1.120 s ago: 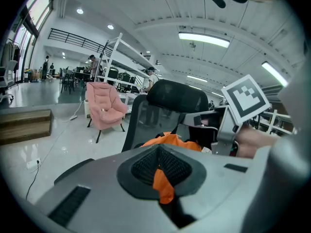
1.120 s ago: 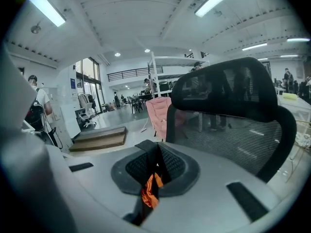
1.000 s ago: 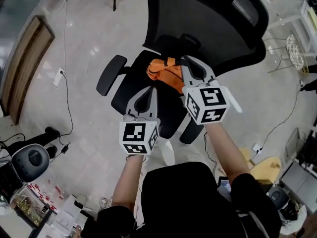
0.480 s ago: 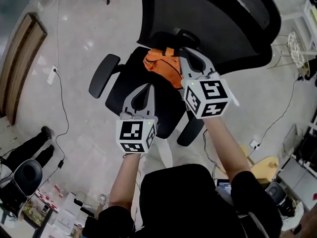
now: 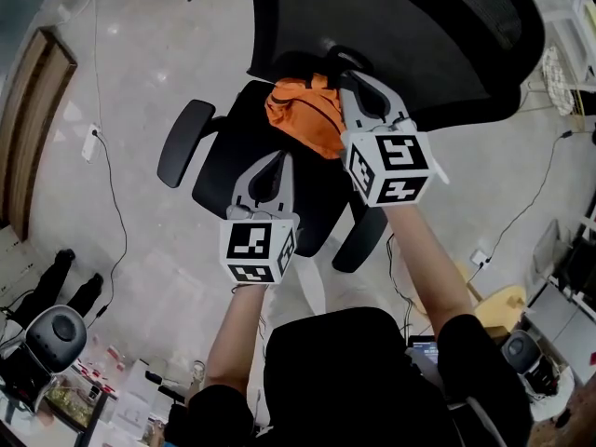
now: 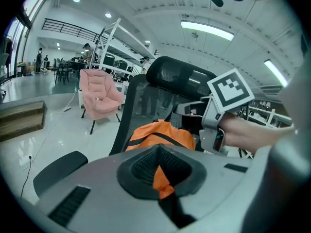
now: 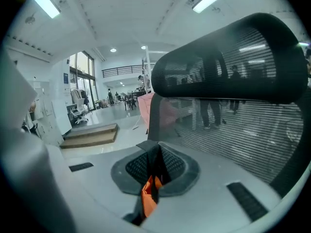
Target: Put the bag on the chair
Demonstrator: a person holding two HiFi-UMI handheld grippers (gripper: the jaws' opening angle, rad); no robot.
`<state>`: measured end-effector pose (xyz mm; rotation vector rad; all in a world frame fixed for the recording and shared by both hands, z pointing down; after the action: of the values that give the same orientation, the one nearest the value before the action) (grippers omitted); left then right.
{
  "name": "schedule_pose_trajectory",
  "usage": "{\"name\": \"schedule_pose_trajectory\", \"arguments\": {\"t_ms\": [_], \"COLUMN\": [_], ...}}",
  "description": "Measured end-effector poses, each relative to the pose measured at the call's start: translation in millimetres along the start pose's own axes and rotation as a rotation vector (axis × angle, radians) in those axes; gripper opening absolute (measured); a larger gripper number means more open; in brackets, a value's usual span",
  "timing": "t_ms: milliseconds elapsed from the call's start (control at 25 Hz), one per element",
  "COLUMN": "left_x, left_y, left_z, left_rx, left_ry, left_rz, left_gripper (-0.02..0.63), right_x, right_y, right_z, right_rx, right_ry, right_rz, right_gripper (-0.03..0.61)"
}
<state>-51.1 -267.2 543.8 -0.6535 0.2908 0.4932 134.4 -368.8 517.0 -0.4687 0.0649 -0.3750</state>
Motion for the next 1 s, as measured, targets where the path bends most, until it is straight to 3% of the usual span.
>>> {"name": "schedule_pose_trajectory", "arguments": {"t_ms": [1000], "left_x": [4], "left_y": [-51], "left_z": [19], "left_rx": [-0.065], "left_ry": [0.006], "left_rz": [0.044], "left_gripper": [0.011], "right_x": [59], "right_y": [-38], "right_z": [29], "right_rx": [0.02], "right_ry": [0.059], "right_rz": [0.139], "right_gripper": [0.0]}}
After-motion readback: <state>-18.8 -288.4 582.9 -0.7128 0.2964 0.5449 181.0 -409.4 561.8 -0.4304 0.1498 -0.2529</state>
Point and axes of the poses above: the fingertips, and each gripper's own axes: y backward along the fingers, x to its right, z out of its underside, the point moved 10 cm from there along y, backward along the fingers, and after that the axes turned 5 degrees about y, right-handed, at the moved point
